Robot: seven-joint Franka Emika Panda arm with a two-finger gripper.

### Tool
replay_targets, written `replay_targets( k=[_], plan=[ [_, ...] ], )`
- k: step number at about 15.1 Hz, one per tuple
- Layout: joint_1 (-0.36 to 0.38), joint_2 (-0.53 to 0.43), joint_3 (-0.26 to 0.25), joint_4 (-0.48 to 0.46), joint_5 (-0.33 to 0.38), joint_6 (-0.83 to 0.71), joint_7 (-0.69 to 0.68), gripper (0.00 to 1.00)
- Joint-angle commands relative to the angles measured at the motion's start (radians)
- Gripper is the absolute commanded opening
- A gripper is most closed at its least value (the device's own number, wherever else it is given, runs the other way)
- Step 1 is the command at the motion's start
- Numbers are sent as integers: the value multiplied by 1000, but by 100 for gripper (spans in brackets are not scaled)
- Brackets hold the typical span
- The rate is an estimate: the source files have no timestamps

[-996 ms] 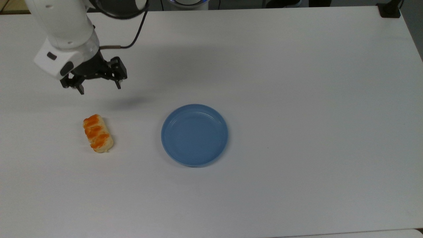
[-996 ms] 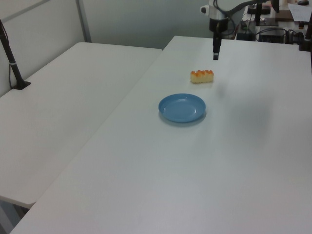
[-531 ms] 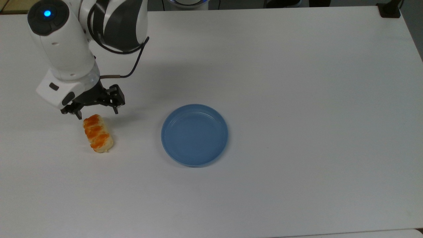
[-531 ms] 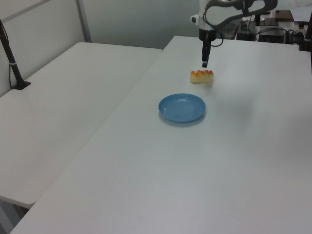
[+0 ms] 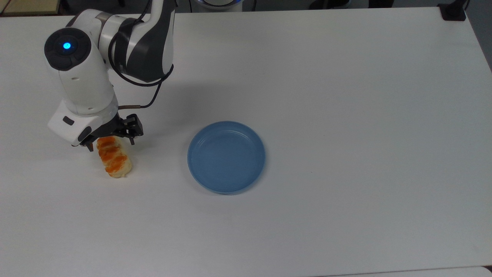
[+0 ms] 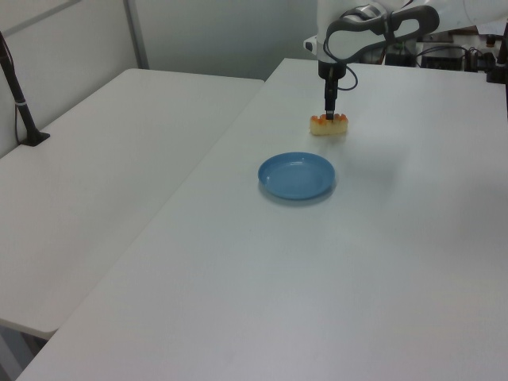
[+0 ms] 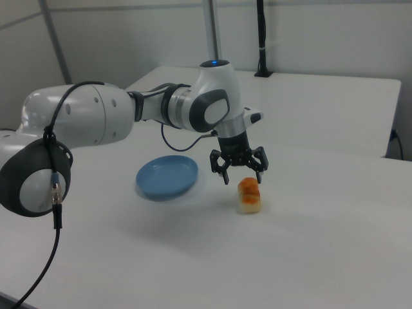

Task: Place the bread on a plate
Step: 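Close the gripper around the bread roll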

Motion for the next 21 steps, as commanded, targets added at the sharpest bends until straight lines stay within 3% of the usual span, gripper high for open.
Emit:
replay_targets(
  k=[1, 7, 9, 10, 12, 16, 21],
  plan=[
    [-3, 23, -5, 14, -39, 32, -11, 100],
    [-10, 71, -5, 14, -67, 62, -5, 100],
    [-10, 73, -5, 12, -66, 61, -2, 77],
    [-11, 71, -3, 12, -64, 61, 1, 59],
    [-11, 65, -3, 14, -56, 56, 5, 35],
    [-10, 4, -2, 9, -32, 38, 40, 33],
    [-2, -128, 11, -37, 31, -100, 41, 35]
  ],
)
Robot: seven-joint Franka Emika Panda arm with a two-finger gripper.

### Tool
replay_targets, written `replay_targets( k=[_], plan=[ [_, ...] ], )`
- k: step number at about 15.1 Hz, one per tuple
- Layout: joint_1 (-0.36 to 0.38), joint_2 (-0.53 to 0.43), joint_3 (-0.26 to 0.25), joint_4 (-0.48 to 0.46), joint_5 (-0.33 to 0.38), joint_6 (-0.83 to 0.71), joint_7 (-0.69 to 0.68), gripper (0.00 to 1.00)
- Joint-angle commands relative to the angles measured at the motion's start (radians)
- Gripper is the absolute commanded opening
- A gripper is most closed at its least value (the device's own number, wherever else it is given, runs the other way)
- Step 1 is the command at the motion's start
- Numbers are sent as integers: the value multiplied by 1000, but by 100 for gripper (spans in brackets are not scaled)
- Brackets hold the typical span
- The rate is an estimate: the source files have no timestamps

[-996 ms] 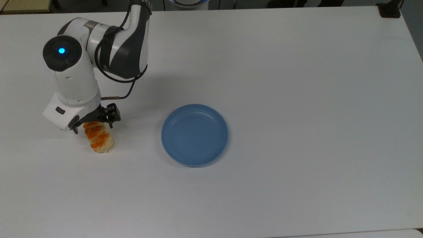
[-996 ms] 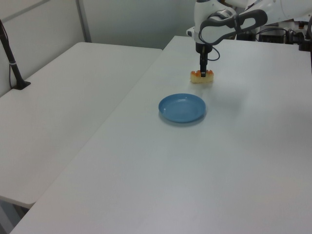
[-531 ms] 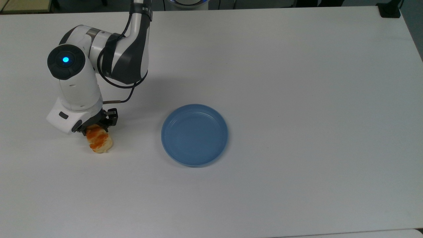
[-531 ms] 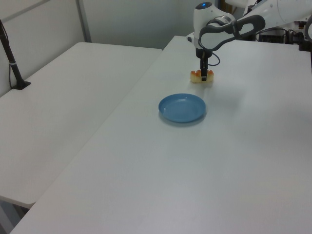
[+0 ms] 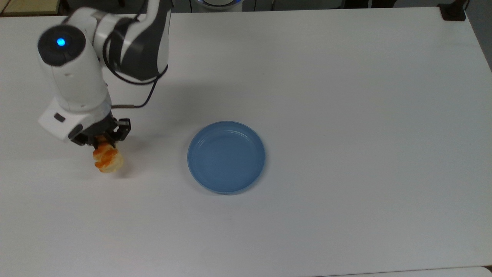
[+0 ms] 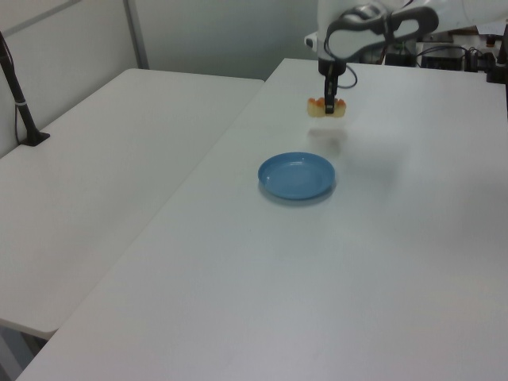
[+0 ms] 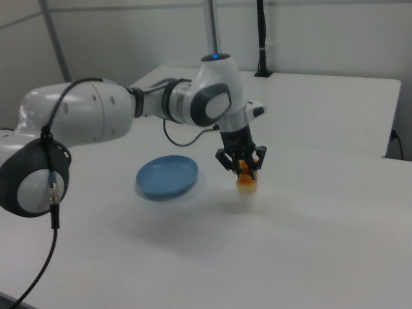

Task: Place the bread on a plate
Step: 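Lift the bread roll and carry it over the blue plate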

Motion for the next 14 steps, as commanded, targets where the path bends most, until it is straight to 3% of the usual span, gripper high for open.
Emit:
replay_targets(
  k=[1, 7, 14],
  plan=[
    [11, -143, 18, -67, 49, -110, 15, 35],
    [78, -295, 21, -125, 77, -214, 197, 36],
    [253, -299, 21, -167, 77, -236, 445, 36]
  ],
)
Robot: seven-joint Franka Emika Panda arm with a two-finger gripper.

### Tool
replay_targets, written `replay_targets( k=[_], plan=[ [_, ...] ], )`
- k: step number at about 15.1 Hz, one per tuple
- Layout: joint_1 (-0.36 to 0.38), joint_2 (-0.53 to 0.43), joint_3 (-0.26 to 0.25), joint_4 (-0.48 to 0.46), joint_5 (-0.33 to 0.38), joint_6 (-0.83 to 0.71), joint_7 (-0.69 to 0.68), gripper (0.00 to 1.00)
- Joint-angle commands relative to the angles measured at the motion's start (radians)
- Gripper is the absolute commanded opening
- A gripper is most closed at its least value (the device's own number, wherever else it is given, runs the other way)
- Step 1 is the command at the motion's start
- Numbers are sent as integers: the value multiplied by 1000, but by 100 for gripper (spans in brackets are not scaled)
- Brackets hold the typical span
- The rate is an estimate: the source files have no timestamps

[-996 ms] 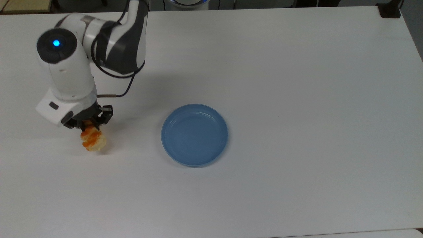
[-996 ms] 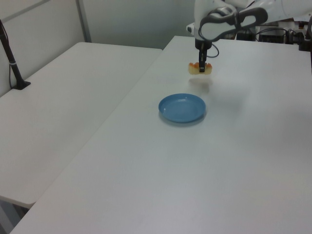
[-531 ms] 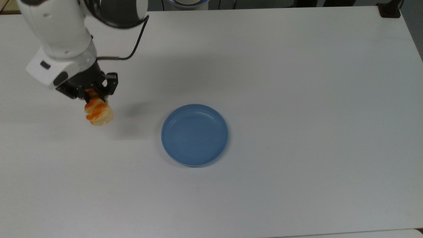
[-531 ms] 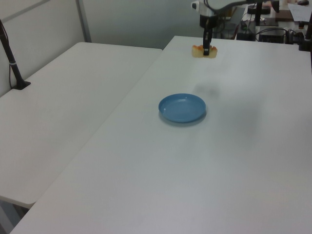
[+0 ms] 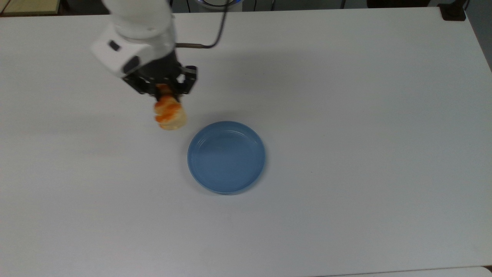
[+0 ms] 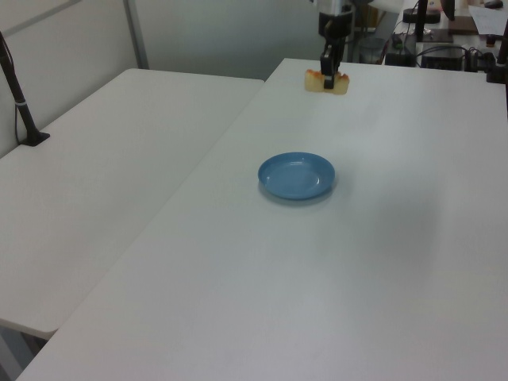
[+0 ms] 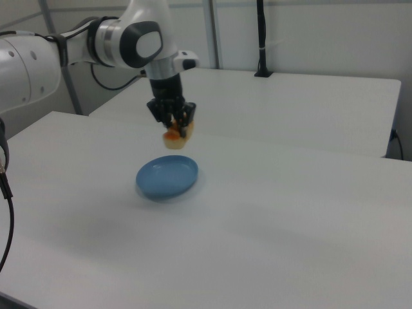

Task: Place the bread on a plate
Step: 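Lift the bread roll and carry it over the blue plate, then lower the bread roll onto the plate and open the gripper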

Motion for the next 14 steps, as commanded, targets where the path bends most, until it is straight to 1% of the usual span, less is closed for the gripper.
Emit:
replay_targets(
  k=[1, 3, 8, 14],
  plan=[
    [103, -19, -12, -93, 10, 14, 120, 36],
    [140, 6, -12, -103, 10, 41, 177, 36],
    [172, 98, -13, -95, -4, 142, 318, 36],
    [174, 159, -13, -86, -7, 211, 374, 36]
  ],
)
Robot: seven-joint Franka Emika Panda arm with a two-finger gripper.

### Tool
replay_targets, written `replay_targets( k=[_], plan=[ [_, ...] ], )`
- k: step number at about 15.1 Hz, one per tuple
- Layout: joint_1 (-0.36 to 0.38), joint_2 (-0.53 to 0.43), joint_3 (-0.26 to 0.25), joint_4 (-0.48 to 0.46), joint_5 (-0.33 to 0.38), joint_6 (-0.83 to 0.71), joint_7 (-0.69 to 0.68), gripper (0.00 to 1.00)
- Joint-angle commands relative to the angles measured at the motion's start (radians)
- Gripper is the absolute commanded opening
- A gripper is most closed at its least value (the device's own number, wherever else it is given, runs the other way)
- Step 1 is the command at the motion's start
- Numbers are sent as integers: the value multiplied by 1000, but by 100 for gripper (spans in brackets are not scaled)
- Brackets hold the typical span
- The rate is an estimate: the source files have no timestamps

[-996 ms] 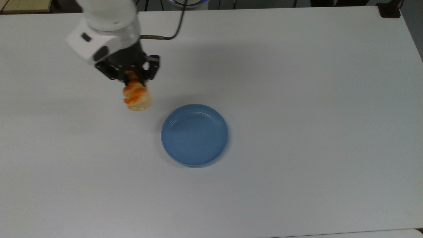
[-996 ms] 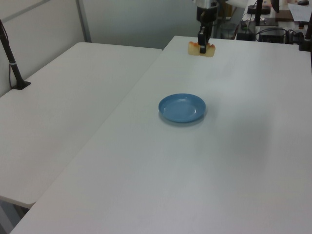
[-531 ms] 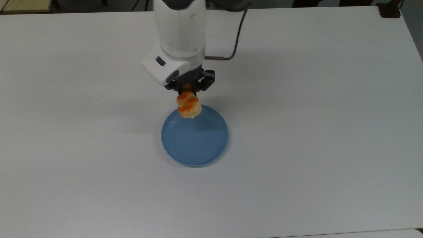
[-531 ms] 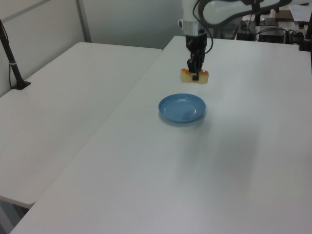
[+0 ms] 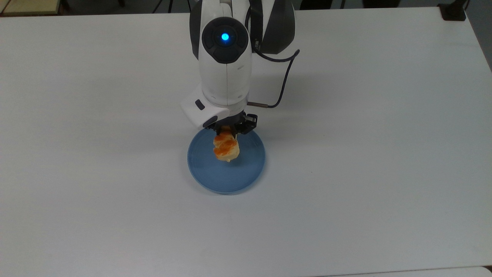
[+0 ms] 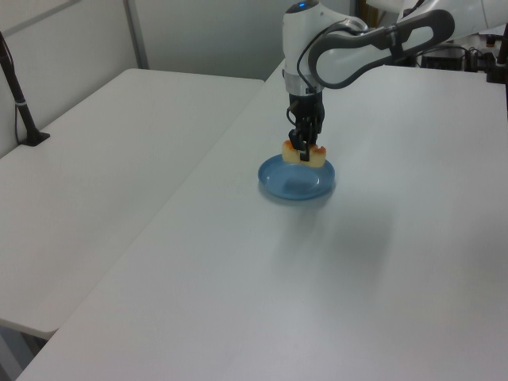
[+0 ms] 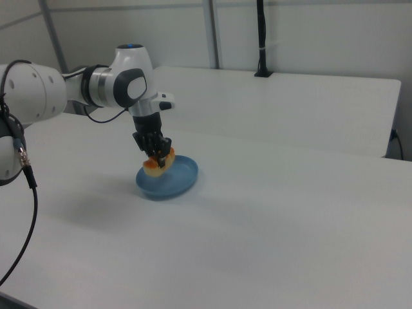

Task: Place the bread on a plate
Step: 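Lower the bread roll onto the plate and open the gripper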

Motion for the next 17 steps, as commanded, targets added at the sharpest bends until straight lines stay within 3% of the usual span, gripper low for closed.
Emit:
replay_targets(
  k=[1, 2, 5, 7, 14, 17],
  plan=[
    [15, 25, -15, 18, -7, 56, 66, 36],
    [15, 39, -15, 30, -14, 61, 87, 37],
    [15, 42, -15, 31, -39, 62, 99, 75],
    [17, 42, -15, 31, -41, 62, 107, 95],
    [15, 25, -15, 31, -59, 47, 107, 100],
    [1, -79, -15, 20, -56, 1, 104, 100]
  ],
)
